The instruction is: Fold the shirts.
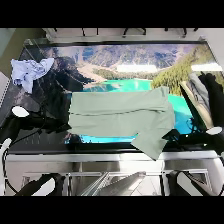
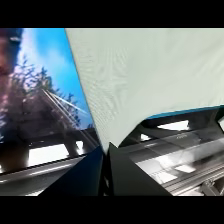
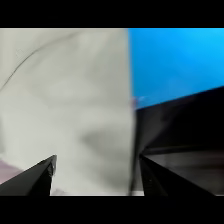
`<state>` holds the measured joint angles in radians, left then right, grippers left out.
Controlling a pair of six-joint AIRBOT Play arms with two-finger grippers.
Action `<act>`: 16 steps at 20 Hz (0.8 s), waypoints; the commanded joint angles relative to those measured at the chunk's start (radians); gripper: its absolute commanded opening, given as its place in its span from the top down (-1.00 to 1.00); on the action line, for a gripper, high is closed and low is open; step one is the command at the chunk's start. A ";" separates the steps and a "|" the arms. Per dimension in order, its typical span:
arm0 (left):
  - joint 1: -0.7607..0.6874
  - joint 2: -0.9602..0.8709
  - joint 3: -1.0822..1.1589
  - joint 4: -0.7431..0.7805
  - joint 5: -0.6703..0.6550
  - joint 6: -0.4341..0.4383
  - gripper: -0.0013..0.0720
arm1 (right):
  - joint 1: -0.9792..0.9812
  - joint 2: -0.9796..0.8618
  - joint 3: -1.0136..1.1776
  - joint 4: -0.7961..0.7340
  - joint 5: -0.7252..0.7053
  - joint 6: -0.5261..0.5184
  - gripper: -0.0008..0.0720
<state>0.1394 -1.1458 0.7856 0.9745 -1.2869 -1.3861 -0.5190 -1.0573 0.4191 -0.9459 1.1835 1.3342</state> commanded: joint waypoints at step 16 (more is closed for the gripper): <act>0.144 0.404 -0.064 0.182 -0.114 -0.064 0.92 | 0.117 0.882 0.026 -0.110 0.300 0.124 0.93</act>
<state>0.2687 -0.8375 0.7589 1.1255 -1.4002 -1.4315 -0.4068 -0.3737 0.4244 -1.0126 1.3769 1.3842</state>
